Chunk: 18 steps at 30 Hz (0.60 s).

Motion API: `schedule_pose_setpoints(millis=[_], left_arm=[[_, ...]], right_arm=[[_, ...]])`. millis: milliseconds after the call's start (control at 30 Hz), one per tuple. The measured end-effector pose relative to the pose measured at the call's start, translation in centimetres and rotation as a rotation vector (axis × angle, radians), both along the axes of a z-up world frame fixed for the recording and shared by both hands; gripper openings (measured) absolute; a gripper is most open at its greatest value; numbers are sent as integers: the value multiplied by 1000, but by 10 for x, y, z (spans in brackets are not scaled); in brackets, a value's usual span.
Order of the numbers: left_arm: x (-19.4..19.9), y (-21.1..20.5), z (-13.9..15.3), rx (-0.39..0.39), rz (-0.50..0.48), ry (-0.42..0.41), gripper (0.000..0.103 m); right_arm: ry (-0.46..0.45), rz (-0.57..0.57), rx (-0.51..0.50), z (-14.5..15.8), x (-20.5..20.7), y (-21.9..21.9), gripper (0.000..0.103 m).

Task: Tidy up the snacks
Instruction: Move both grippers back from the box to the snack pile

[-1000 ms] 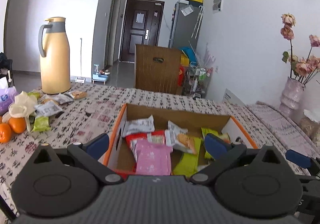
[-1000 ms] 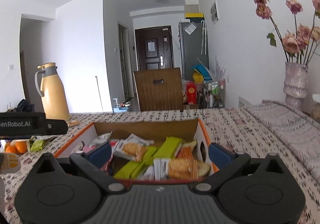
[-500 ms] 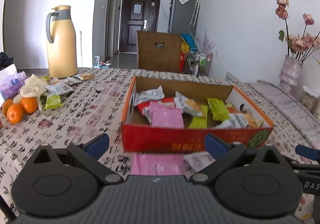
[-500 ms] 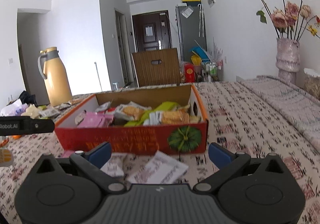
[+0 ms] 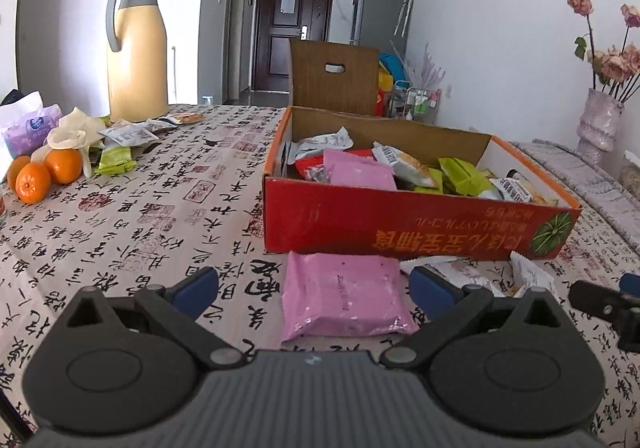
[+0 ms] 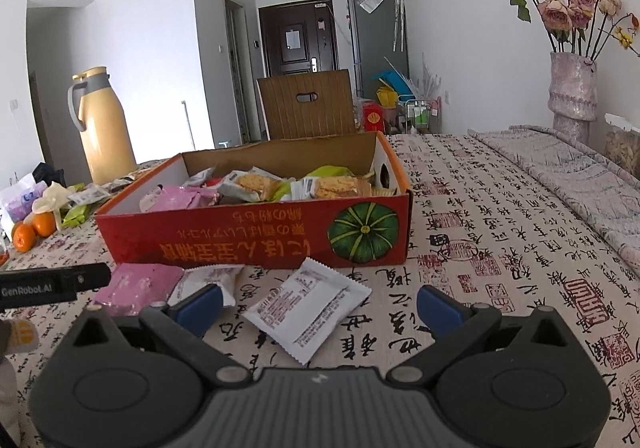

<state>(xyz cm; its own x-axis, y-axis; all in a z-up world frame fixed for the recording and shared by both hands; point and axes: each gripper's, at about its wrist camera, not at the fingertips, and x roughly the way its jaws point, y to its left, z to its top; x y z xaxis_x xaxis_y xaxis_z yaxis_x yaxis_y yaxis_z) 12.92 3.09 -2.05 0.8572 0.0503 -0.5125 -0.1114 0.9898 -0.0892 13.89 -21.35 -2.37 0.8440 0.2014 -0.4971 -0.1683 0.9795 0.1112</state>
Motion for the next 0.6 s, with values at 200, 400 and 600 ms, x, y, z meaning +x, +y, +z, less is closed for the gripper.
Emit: schedule_pose_setpoints(millis=[200,400,600], left_arm=[[0,0,-1,-12,-9,-9,103],[-2,0,-1,-17,-17,-20,103],[-4,1,0,-26,-21,-24,103]], right_arm=[[10,-13,-19,-4,3,3,103],[18,-29,-24,-4,6,4,103],[59,-57,-64,-7,9,8,103]])
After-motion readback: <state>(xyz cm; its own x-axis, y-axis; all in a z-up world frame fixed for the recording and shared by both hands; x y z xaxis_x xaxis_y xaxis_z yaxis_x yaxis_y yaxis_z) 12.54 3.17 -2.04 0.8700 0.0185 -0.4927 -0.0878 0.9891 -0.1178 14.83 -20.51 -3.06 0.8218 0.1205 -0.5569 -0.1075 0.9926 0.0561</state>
